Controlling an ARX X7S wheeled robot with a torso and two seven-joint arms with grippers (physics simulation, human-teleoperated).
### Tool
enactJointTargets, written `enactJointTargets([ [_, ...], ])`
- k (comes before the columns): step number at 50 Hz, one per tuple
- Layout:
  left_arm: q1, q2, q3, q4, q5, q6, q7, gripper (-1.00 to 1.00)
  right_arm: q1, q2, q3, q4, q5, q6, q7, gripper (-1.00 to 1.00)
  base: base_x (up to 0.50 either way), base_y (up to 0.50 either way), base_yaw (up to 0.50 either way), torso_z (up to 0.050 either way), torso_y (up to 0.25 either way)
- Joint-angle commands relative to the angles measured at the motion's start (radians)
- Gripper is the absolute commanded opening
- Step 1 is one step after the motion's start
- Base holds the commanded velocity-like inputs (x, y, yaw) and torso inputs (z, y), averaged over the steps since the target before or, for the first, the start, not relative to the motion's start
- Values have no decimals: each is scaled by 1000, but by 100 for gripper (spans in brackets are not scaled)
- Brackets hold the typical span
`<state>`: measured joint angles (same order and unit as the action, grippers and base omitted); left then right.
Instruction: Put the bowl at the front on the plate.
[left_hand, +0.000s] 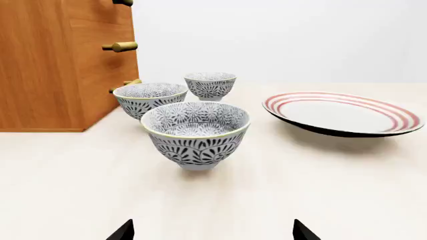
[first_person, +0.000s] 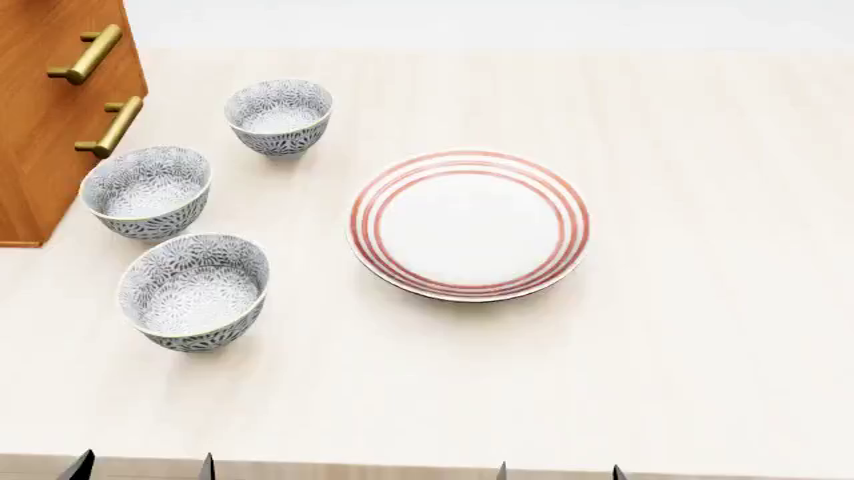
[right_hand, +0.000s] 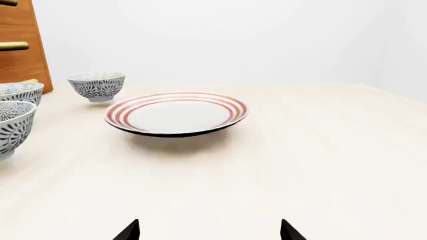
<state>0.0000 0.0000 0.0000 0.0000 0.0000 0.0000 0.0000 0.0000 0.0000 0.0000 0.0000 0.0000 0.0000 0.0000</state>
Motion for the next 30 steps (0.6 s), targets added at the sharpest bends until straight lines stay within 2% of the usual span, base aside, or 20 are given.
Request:
enactJointTargets([
  [1, -1, -31, 36, 2, -31, -2, -36, 100, 1, 16, -20, 1, 16, 0, 20, 100, 0, 0, 0, 0, 0],
  [17, -6, -63, 69, 7, -68, -21, -72, 100, 1, 55, -66, -30, 62, 46, 73, 100, 0, 0, 0, 0, 0],
  [25, -31, -83, 89, 89, -67, -113, -89, 100, 18, 75, -79, -121, 89, 160, 80, 100, 0, 0, 0, 0, 0],
  [26, -42, -87, 87, 157, -75, -190, -94, 100, 24, 84, -88, -145, 79, 221, 85, 100, 0, 0, 0, 0, 0],
  [30, -64, -98, 95, 228, -76, -275, -106, 100, 42, 92, -87, -195, 95, 280, 89, 100, 0, 0, 0, 0, 0],
])
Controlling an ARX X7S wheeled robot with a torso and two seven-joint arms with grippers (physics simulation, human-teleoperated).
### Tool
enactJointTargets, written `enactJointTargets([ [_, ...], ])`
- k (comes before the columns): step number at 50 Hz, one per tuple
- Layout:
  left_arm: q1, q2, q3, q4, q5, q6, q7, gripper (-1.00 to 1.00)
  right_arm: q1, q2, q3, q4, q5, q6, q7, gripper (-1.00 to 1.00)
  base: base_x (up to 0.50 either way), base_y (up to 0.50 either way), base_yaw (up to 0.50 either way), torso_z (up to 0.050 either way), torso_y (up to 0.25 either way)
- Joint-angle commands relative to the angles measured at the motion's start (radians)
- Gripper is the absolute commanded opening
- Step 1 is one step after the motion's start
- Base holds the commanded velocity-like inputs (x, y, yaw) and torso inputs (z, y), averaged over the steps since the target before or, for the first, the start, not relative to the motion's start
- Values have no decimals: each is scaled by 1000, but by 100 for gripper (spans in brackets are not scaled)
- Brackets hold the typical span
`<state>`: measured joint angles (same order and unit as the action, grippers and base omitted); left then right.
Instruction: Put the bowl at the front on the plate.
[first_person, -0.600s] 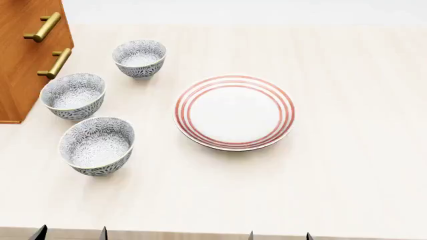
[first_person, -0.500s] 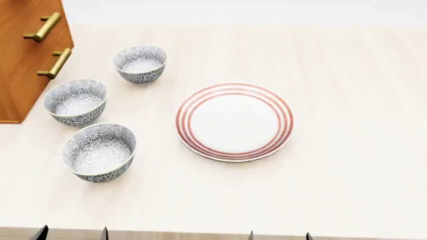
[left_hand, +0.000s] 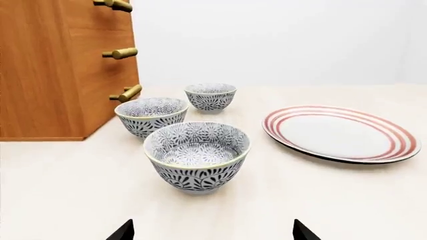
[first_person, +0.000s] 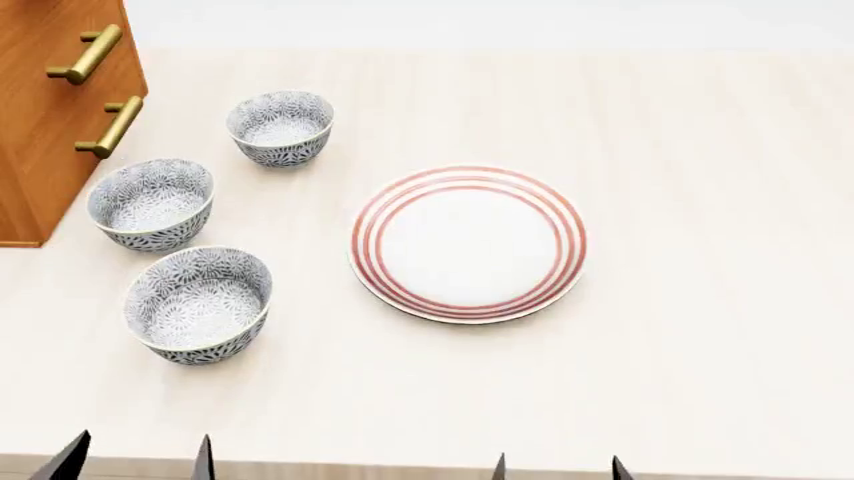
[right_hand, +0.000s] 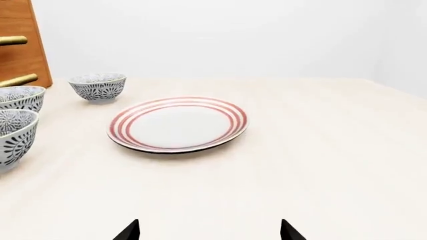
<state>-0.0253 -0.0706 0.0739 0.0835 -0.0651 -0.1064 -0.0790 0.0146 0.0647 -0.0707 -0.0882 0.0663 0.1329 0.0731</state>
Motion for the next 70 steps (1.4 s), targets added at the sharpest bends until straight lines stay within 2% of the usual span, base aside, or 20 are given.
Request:
enactJointTargets([
  [1, -42, -32, 30, 154, -2, -175, -28, 100, 33, 31, -18, -122, 30, 169, 18, 100, 0, 0, 0, 0, 0],
  [19, -166, -59, 47, 325, -50, -388, -27, 100, 147, 105, -19, -399, 54, 495, 41, 100, 0, 0, 0, 0, 0],
  [26, -210, -57, 41, 347, -73, -418, -34, 100, 207, 138, -30, -491, 60, 627, 38, 100, 0, 0, 0, 0, 0],
  [37, -305, -62, 47, 448, -105, -574, -51, 100, 323, 165, -24, -600, 83, 800, 34, 100, 0, 0, 0, 0, 0],
  [41, -410, -53, 27, 503, -142, -716, -64, 100, 398, 176, -20, -626, 83, 884, 43, 100, 0, 0, 0, 0, 0],
  [50, -532, -40, 9, 559, -183, -835, -79, 100, 530, 207, -42, -690, 101, 1038, 28, 100, 0, 0, 0, 0, 0],
  [56, -652, -15, -42, 610, -253, -1001, -93, 100, 634, 213, -44, -720, 121, 1129, 11, 100, 0, 0, 0, 0, 0],
  [62, -712, -13, -46, 625, -273, -1039, -102, 100, 702, 218, -42, -734, 136, 1183, -1, 100, 0, 0, 0, 0, 0],
  [63, -732, 4, -80, 636, -309, -1089, -93, 100, 713, 218, -41, -736, 138, 1191, -3, 100, 0, 0, 0, 0, 0],
  [70, -826, -8, -90, 677, -333, -1170, -112, 100, 808, 225, -45, -754, 154, 1269, -13, 100, 0, 0, 0, 0, 0],
])
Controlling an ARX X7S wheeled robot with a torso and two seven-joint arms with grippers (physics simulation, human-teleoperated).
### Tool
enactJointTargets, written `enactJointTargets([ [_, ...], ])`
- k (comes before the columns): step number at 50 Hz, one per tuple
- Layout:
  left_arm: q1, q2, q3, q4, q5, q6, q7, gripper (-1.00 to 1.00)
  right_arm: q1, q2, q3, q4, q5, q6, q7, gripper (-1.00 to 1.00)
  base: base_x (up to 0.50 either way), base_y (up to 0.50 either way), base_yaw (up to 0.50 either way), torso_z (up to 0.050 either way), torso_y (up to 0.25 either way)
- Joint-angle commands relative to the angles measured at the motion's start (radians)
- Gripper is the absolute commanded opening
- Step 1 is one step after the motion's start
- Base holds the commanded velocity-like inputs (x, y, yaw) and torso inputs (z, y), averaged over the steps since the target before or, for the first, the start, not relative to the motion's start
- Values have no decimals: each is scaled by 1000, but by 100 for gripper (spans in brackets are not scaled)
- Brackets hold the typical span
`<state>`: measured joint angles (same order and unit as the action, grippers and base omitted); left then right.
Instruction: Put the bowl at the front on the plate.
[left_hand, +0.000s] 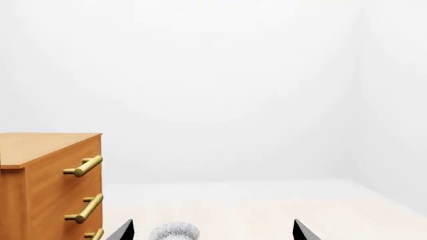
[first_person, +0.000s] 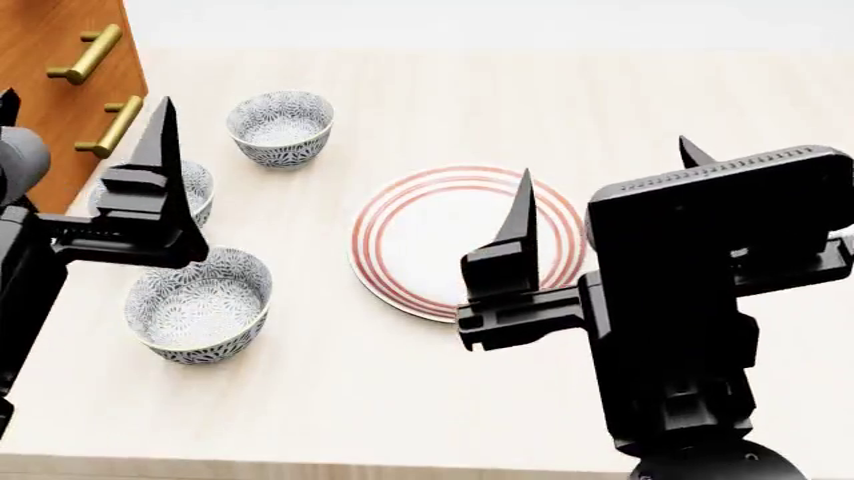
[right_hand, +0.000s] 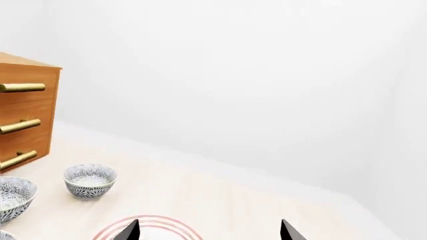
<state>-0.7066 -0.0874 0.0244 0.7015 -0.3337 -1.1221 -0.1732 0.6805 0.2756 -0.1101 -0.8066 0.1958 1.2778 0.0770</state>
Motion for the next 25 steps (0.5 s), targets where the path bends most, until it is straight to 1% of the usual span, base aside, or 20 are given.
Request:
enactJointTargets([
  [1, -110, 2, -27, 53, -55, -110, -14, 100, 151, 14, -6, -37, 26, 130, -17, 100, 0, 0, 0, 0, 0],
  [4, -104, 3, -22, 55, -59, -102, -16, 100, 167, 15, -8, -41, 29, 145, -17, 100, 0, 0, 0, 0, 0],
  [5, -160, 16, -43, 60, -78, -167, -24, 100, 177, 15, -8, -42, 31, 154, -19, 100, 0, 0, 0, 0, 0],
  [6, -189, 19, -47, 58, -81, -190, -32, 100, 185, 15, -8, -43, 34, 161, -20, 100, 0, 0, 0, 0, 0],
  [8, -168, 19, -43, 53, -78, -160, -33, 100, 212, 16, -9, -45, 37, 182, -22, 100, 0, 0, 0, 0, 0],
  [14, -239, 31, -53, 43, -95, -199, -54, 100, 293, 20, -28, -27, 48, 218, -29, 100, 0, 0, 0, 0, 0],
  [25, -306, 40, -73, 54, -146, -268, -72, 100, 390, 28, -47, 7, 67, 247, -43, 100, 0, 0, 0, 0, 0],
])
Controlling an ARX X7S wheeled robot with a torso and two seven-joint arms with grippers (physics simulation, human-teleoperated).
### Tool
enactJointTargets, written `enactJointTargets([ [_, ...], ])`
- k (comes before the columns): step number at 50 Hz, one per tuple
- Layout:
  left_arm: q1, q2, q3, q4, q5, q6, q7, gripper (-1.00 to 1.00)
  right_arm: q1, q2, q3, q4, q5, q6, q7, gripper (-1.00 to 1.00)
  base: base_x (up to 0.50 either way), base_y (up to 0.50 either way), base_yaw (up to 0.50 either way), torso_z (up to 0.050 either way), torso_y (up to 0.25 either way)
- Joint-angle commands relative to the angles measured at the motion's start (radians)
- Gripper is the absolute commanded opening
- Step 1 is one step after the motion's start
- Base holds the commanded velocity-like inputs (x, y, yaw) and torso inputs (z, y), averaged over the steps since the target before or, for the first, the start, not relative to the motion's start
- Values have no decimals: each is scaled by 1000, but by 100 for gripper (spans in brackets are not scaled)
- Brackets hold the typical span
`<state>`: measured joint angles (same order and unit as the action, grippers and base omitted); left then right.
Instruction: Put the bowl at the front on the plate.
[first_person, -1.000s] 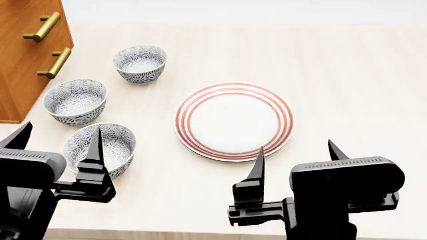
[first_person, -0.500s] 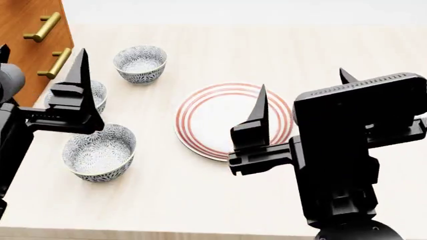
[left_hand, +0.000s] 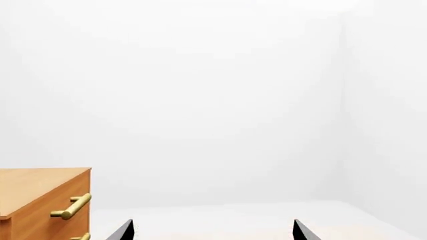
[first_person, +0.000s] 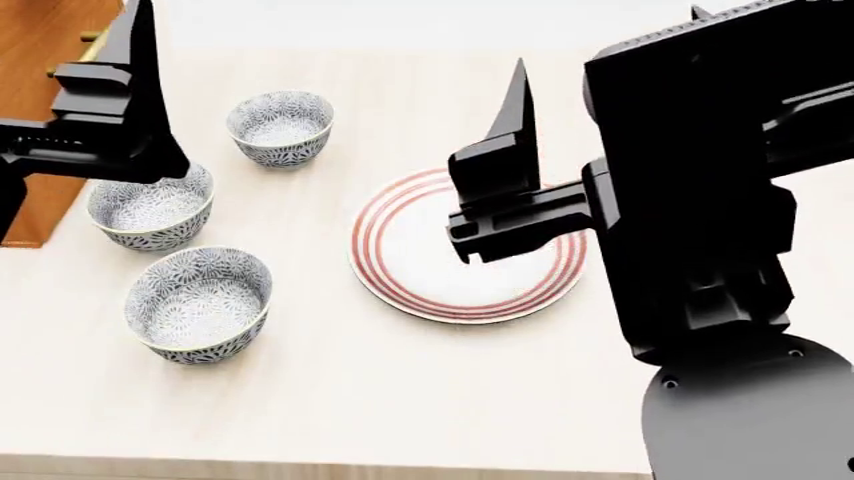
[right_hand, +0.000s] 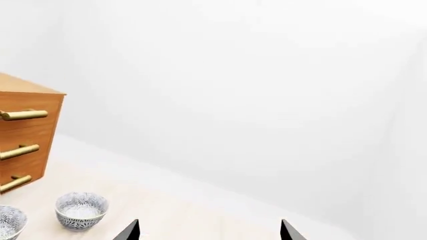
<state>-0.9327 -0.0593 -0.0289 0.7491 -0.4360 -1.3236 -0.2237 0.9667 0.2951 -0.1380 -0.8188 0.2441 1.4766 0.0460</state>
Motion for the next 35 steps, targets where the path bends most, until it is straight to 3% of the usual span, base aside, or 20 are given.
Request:
enactJointTargets([
  [1, -82, 12, -20, 6, -47, -67, -23, 100, 107, 8, -18, 20, 20, 49, -12, 100, 0, 0, 0, 0, 0],
  [14, -178, 27, -52, -14, -102, -139, -62, 100, 125, 8, -20, 38, 35, 55, -10, 100, 0, 0, 0, 0, 0],
  [35, -157, 1, -42, -25, -148, -100, -107, 100, 107, 1, 5, 45, 64, 50, -4, 100, 49, 0, 0, 0, 0],
])
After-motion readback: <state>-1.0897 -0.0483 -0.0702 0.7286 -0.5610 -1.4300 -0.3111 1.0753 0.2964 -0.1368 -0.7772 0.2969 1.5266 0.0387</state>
